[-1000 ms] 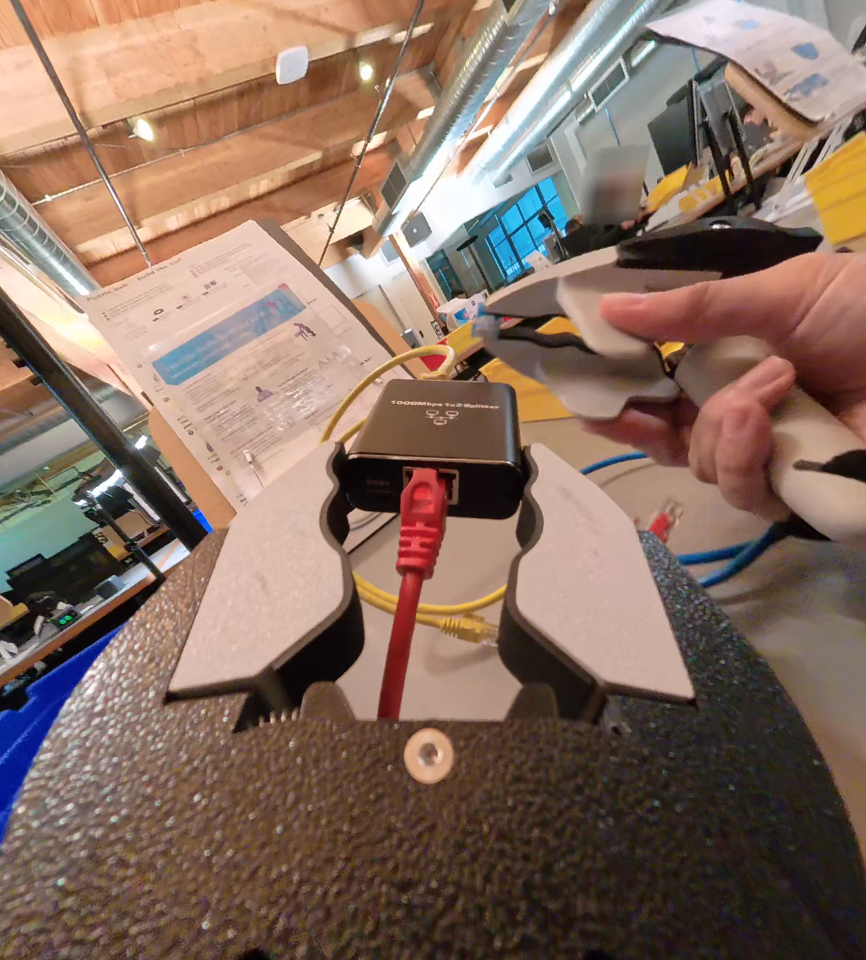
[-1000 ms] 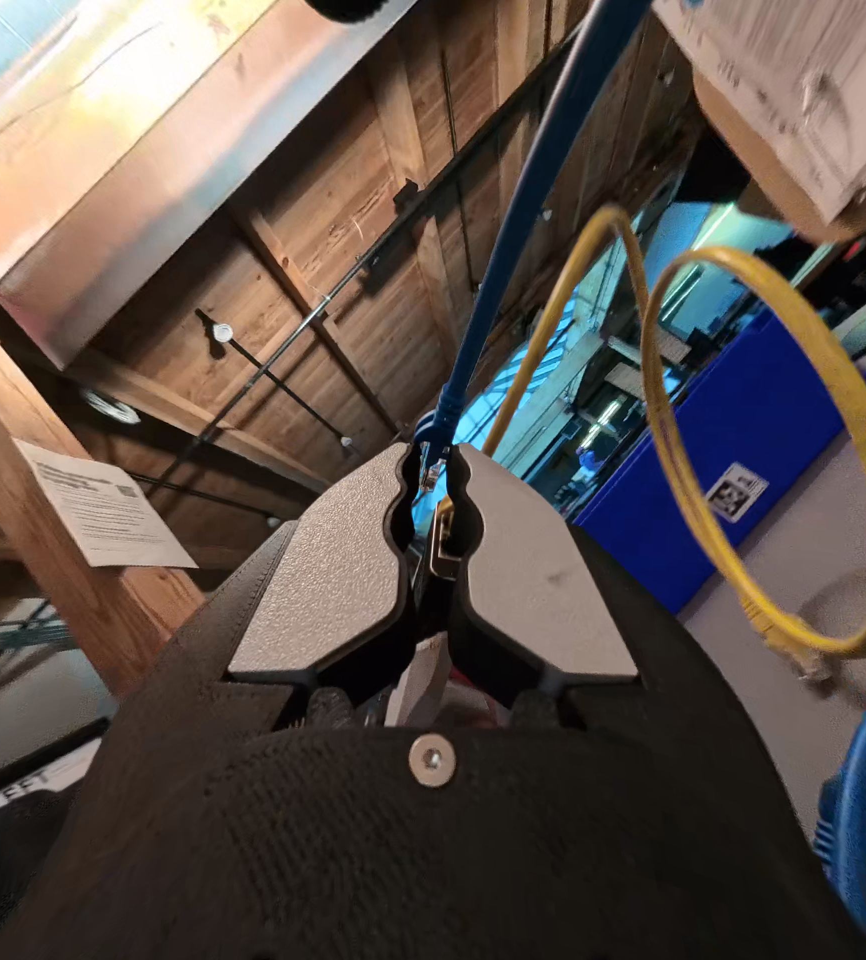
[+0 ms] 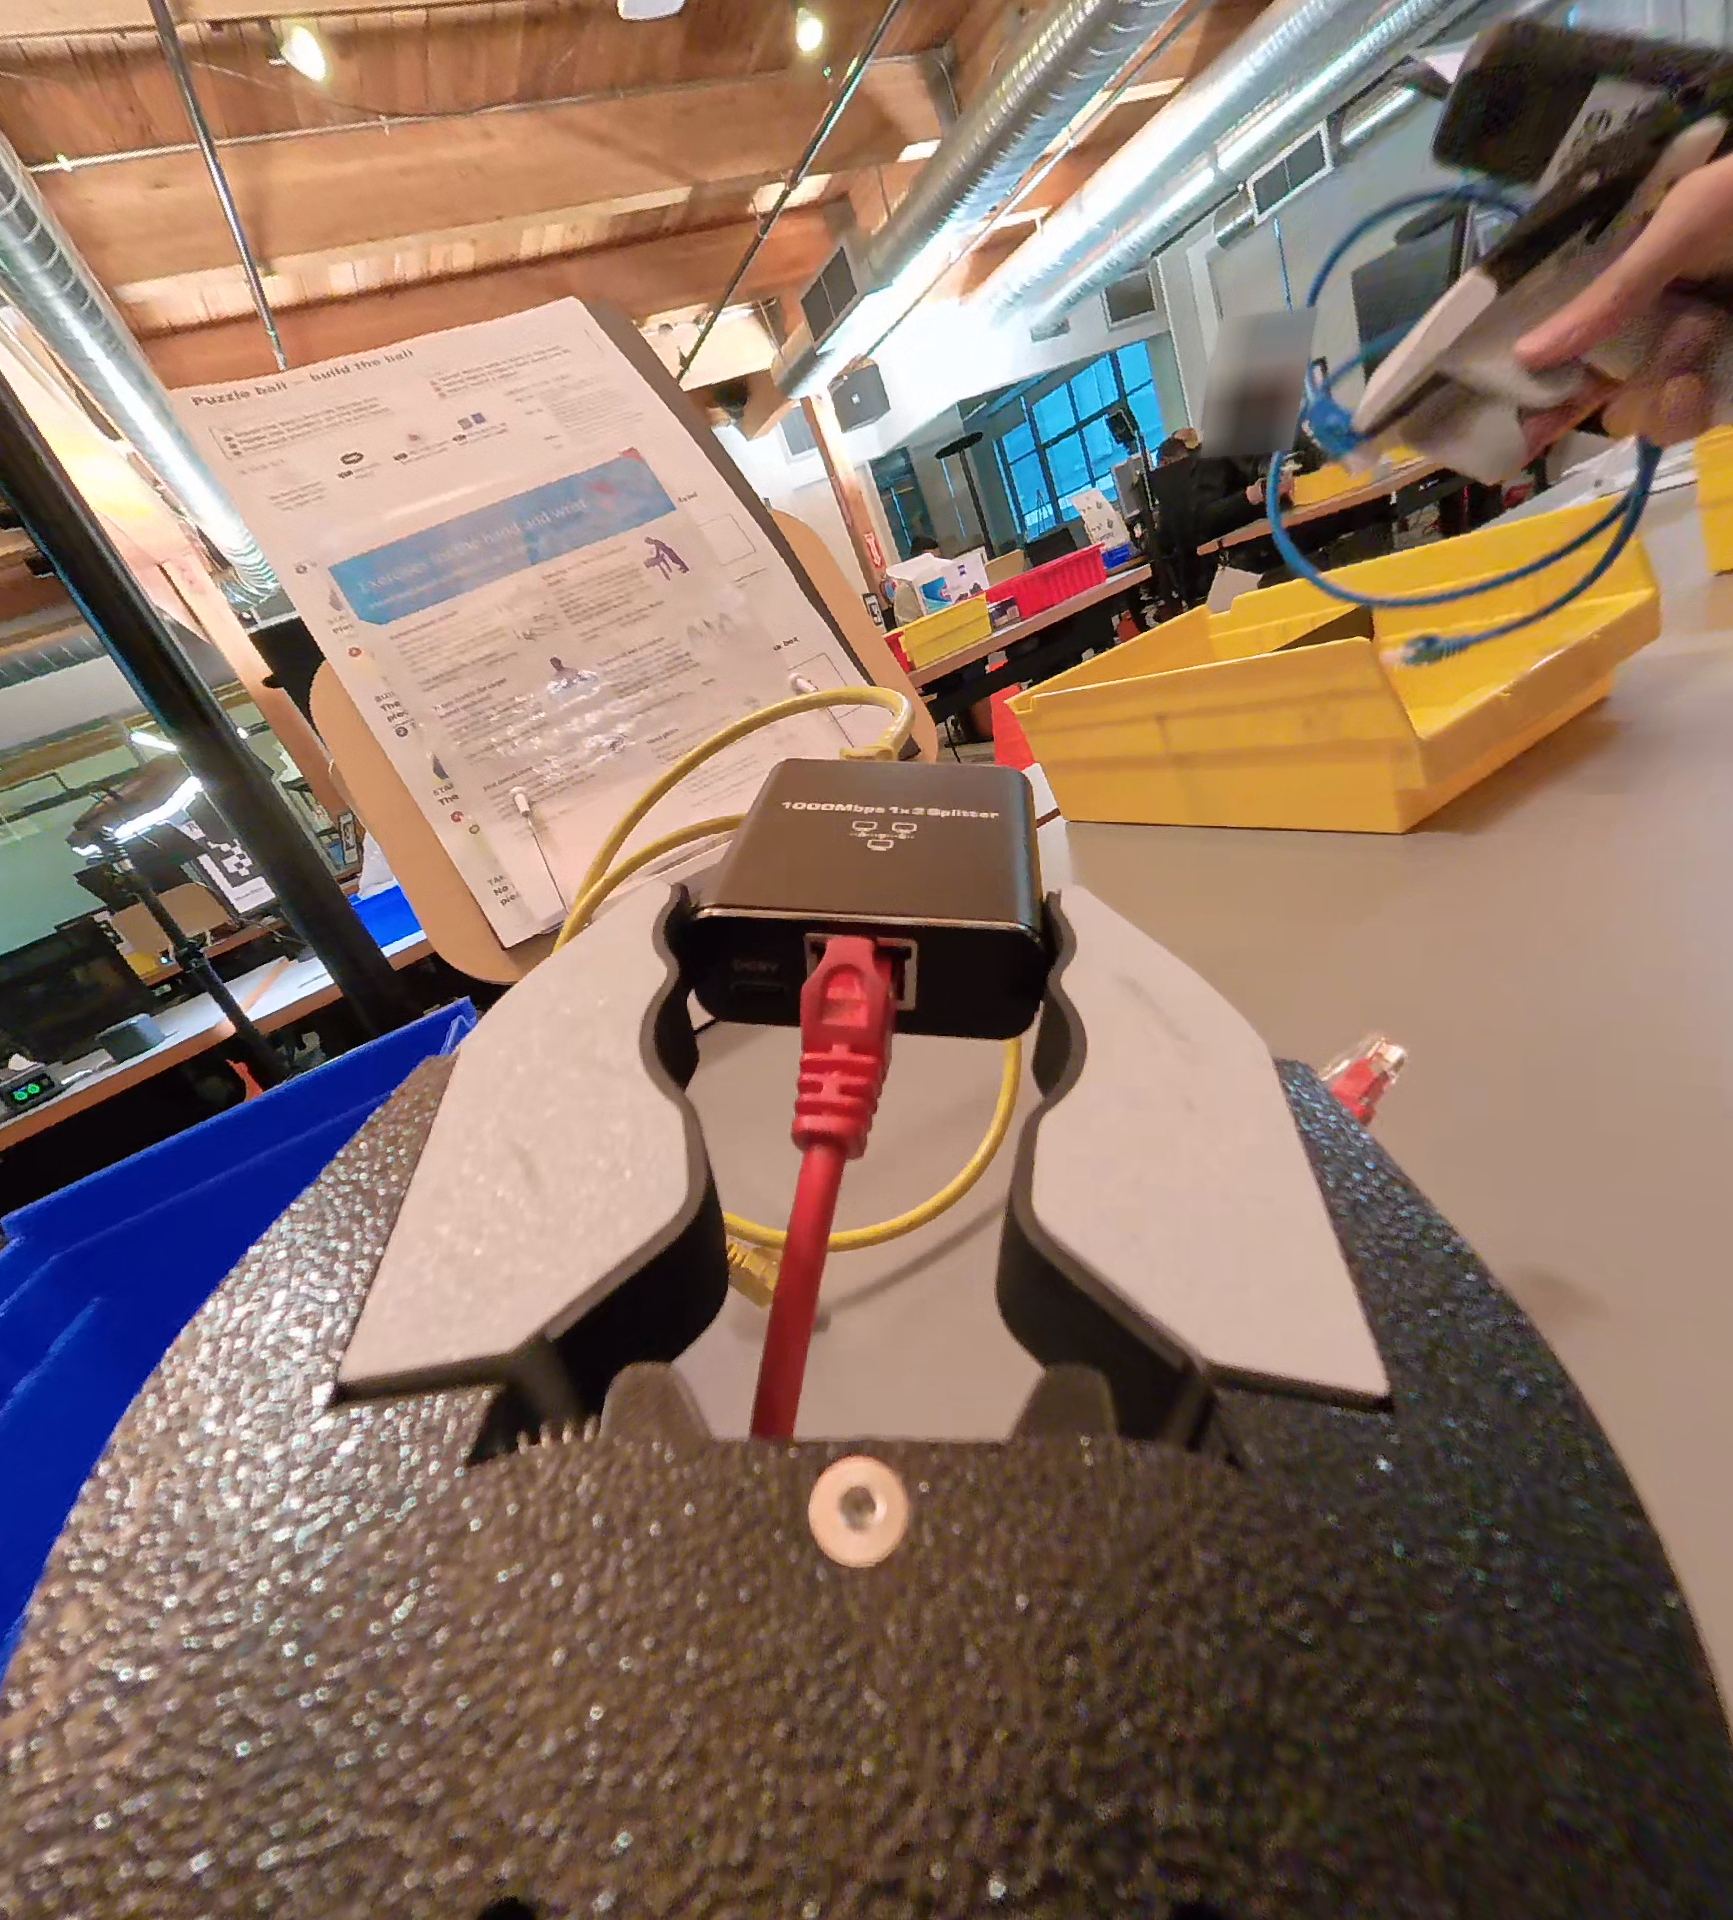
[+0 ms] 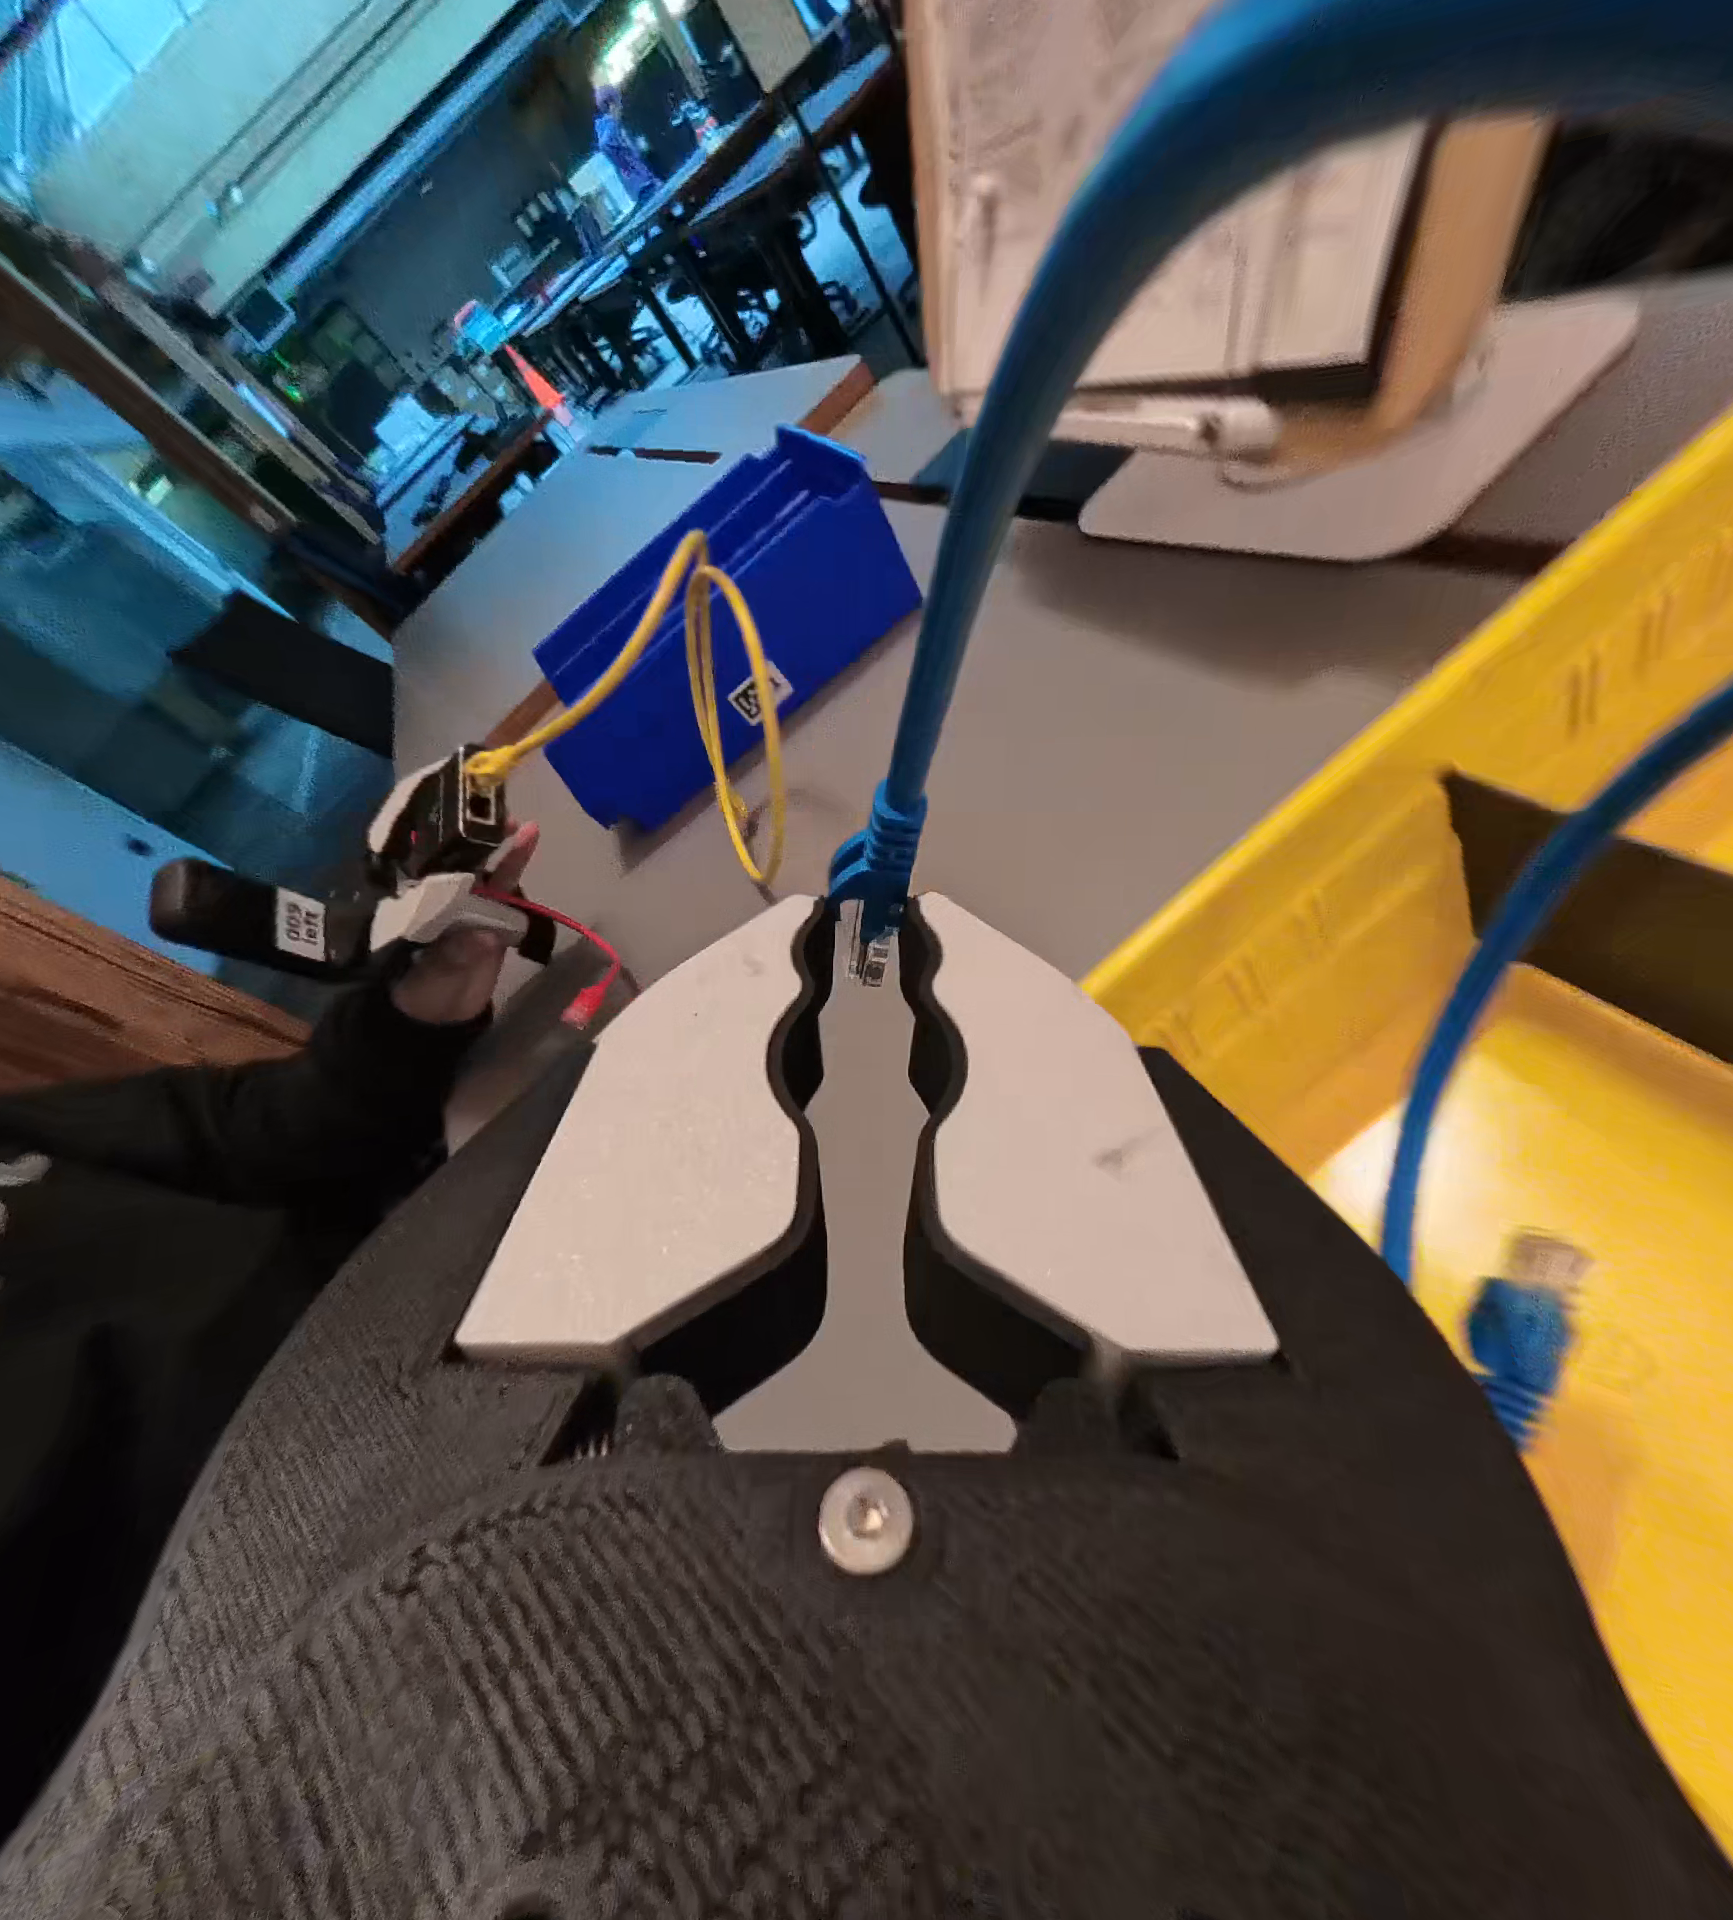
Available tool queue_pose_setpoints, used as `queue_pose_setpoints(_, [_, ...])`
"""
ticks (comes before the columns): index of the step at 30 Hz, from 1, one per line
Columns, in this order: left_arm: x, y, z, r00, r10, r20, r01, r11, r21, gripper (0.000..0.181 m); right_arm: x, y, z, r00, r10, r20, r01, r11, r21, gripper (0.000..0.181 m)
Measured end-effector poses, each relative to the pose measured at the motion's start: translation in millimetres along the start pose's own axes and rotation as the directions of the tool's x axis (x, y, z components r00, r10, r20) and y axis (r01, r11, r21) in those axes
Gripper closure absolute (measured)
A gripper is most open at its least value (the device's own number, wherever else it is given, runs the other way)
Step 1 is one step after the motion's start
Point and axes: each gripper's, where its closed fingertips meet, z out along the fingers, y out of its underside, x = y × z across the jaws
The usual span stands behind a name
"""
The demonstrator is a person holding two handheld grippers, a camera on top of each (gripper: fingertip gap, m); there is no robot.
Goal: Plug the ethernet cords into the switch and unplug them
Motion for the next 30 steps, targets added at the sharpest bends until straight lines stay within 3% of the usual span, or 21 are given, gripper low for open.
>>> queue_pose_setpoints(3, [0.0,2.2,0.2,1.0,-0.008,-0.002,0.008,1.0,-0.005,0.118,23.5,5.4,0.3,0.999,0.051,0.008,-0.051,0.999,0.008,0.169])
queue_pose_setpoints(9, [6.8,6.5,1.7,1.0,-0.016,-0.024,0.015,1.0,-0.018,0.118,55.5,31.7,6.5,0.998,0.036,-0.055,-0.043,0.99,-0.136,0.169])
queue_pose_setpoints(14, [11.8,8.8,2.8,0.999,-0.02,-0.042,0.019,1.0,-0.024,0.119,98.5,70.6,-7.8,0.944,-0.082,-0.32,-0.065,0.903,-0.424,0.168])
queue_pose_setpoints(16, [12.7,9.4,3.2,0.999,-0.022,-0.045,0.021,0.999,-0.025,0.119,105.2,79.9,-11.9,0.926,-0.081,-0.368,-0.108,0.879,-0.465,0.166])
queue_pose_setpoints(18, [13.3,9.9,3.3,0.998,-0.024,-0.05,0.023,0.999,-0.027,0.119,112.2,77.6,-15.0,0.901,-0.118,-0.417,-0.093,0.887,-0.452,0.144])
queue_pose_setpoints(21, [13.5,10.2,3.0,0.998,-0.026,-0.052,0.025,0.999,-0.028,0.119,114.9,65.3,-20.2,0.867,-0.103,-0.488,-0.097,0.924,-0.369,0.126])
queue_pose_setpoints(24, [14.6,9.9,3.2,0.998,-0.029,-0.058,0.027,0.999,-0.027,0.119,93.7,53.8,-15.2,0.872,-0.037,-0.488,-0.102,0.961,-0.256,0.119])
queue_pose_setpoints(26, [17.3,9.7,3.6,0.997,-0.03,-0.073,0.029,0.999,-0.026,0.119,53.5,47.2,4.1,0.913,-0.003,-0.407,-0.056,0.99,-0.133,0.12])
queue_pose_setpoints(30, [29.8,7.7,4.3,0.99,-0.025,-0.135,0.025,1.0,-0.002,0.119,-72.6,67.2,77.6,1.0,0.004,-0.03,-0.002,0.997,0.072,0.119])
